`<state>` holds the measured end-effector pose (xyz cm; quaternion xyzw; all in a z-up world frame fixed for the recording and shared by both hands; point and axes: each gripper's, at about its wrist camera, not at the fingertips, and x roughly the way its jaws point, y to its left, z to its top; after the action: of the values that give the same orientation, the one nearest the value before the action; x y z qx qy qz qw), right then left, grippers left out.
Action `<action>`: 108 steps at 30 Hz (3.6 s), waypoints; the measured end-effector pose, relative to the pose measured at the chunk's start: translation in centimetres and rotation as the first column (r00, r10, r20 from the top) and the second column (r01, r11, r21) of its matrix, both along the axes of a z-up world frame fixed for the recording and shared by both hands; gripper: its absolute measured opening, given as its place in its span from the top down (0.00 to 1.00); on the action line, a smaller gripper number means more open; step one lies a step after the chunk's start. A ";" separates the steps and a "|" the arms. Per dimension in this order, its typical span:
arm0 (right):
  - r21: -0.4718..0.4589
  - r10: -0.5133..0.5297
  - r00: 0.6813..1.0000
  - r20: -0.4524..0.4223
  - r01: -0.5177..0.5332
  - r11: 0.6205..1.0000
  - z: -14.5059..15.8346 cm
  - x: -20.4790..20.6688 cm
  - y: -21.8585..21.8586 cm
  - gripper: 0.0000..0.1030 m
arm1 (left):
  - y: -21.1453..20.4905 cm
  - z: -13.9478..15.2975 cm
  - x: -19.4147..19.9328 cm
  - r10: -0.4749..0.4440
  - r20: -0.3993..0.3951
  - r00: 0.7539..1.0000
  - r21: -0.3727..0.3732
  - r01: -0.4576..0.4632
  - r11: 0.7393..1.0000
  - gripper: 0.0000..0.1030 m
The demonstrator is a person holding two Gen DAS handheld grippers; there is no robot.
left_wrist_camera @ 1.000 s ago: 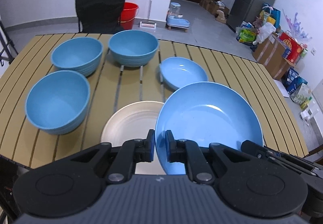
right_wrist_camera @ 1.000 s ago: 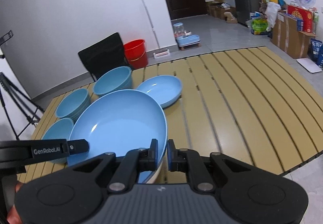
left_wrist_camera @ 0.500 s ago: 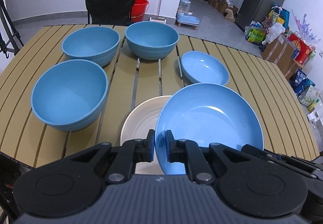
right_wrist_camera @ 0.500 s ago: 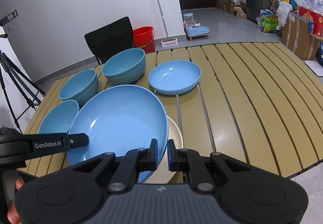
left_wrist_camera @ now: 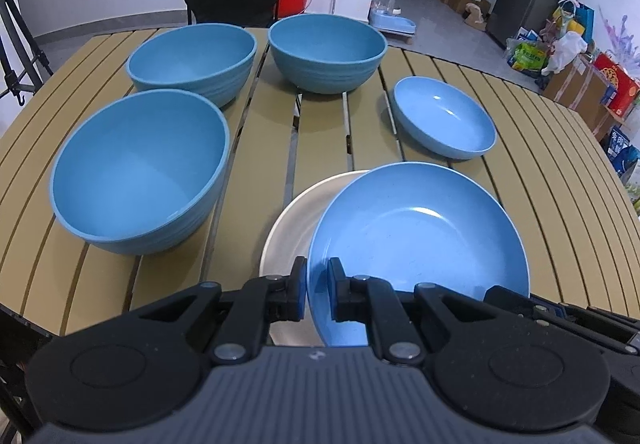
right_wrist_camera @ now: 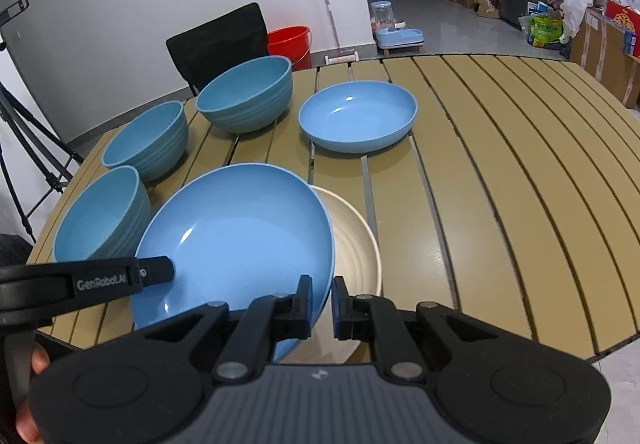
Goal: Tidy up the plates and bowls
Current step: 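Carry the blue plate with both tools and lower it onto the cream plate, then open both tools and lift them off the stacked plates, then move both tools toward the other shallow blue plate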
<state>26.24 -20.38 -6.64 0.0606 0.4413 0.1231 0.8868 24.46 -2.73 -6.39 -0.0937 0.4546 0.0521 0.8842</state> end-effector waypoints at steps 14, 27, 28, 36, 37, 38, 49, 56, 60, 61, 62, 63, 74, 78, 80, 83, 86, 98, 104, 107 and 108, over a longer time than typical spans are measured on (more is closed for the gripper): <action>-0.012 0.010 1.000 -0.026 -0.011 1.000 -1.8 1.5 0.9 0.91 | 0.5 -1.7 1.0 0.002 -0.017 1.000 0.012 -0.002 1.000 0.89; -0.023 0.010 0.999 -0.034 -0.010 1.000 -2.5 1.9 1.0 0.91 | 0.4 -2.6 1.5 0.004 -0.036 0.999 0.019 -0.003 1.000 0.89; -0.024 0.010 0.999 -0.035 -0.011 1.000 -2.6 2.0 1.0 0.91 | 0.4 -2.6 1.5 0.004 -0.037 0.999 0.019 -0.004 1.000 0.89; -0.034 0.006 0.999 -0.042 -0.007 0.999 -3.1 2.3 1.1 0.91 | 0.3 -3.2 2.0 0.002 -0.056 0.998 0.021 -0.001 1.000 0.89; -0.036 0.005 0.999 -0.046 -0.006 0.999 -3.2 2.3 1.1 0.91 | 0.3 -3.4 2.1 0.002 -0.058 0.998 0.023 -0.001 1.000 0.89; -0.037 0.003 0.999 -0.049 -0.005 0.999 -3.3 2.4 1.1 0.91 | 0.3 -3.4 2.1 0.002 -0.059 0.998 0.024 -0.001 1.000 0.89; -0.025 -0.006 1.000 -0.028 0.005 1.000 -2.8 2.1 0.8 0.85 | 0.6 -2.0 1.5 -0.015 0.002 1.000 -0.016 0.015 1.000 0.73; 0.017 -0.012 0.999 0.049 0.011 1.000 -0.3 0.2 -0.5 0.47 | 1.4 1.0 -0.6 -0.026 0.113 0.993 -0.015 0.028 0.999 0.47; 0.041 -0.030 0.995 0.098 0.026 0.999 1.2 -1.1 -1.9 0.20 | 2.2 2.7 -1.8 -0.021 0.178 0.984 -0.005 0.022 1.000 0.31; 0.047 -0.036 0.993 0.110 0.031 0.998 1.6 -1.5 -2.3 0.17 | 2.4 3.2 -2.2 -0.015 0.197 0.980 -0.004 0.016 1.000 0.21; 0.052 -0.041 0.992 0.118 0.035 0.998 2.0 -1.8 -2.7 0.14 | 2.6 3.6 -2.5 -0.011 0.218 0.976 -0.005 0.013 1.000 0.18; 0.056 -0.045 0.991 0.124 0.038 0.998 2.3 -2.0 -3.0 0.13 | 2.8 4.1 -2.7 -0.011 0.233 0.972 -0.004 0.012 1.000 0.13; 0.039 -0.047 0.990 0.137 0.042 0.998 3.3 -3.8 -3.5 0.00 | 3.1 6.3 -5.2 -0.014 0.324 0.946 -0.002 0.015 1.000 0.00; 0.032 -0.041 0.988 0.146 0.037 0.999 3.4 -4.1 -3.4 0.00 | 3.0 6.2 -5.4 -0.018 0.322 0.946 0.009 0.016 1.000 0.00; 0.029 -0.041 0.988 0.147 0.037 0.999 3.5 -4.1 -3.3 0.00 | 2.9 6.1 -5.3 -0.022 0.319 0.947 0.012 0.019 1.000 0.00; 0.025 -0.040 0.988 0.147 0.037 0.999 3.5 -4.1 -3.2 0.00 | 3.0 6.0 -5.3 -0.024 0.312 0.950 0.016 0.020 1.000 0.00; 0.020 -0.040 0.988 0.149 0.037 0.999 3.6 -4.2 -3.1 0.00 | 3.0 5.8 -5.1 -0.026 0.308 0.951 0.019 0.022 1.000 0.00; 0.016 -0.054 0.985 0.164 0.052 0.998 3.8 -4.4 -3.9 0.00 | 2.6 4.7 -4.3 -0.051 0.275 0.960 0.015 0.049 0.999 0.00; 0.008 -0.061 0.985 0.162 0.061 0.998 3.5 -3.0 -4.6 0.00 | 1.8 3.8 -2.4 -0.078 0.241 0.967 0.022 0.075 0.997 0.00; 0.002 -0.064 0.986 0.156 0.064 0.998 3.1 -2.1 -4.9 0.00 | 1.4 3.1 -1.5 -0.094 0.224 0.970 0.027 0.090 0.996 0.00; 0.002 -0.064 0.986 0.153 0.065 0.998 2.9 -1.8 -5.0 0.00 | 1.4 3.0 -1.3 -0.097 0.217 0.971 0.030 0.092 0.995 0.00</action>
<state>24.45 -25.39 -3.72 0.0638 0.3701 0.0977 0.9216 23.21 -1.35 -3.40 -0.0684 0.3581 0.0039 0.9312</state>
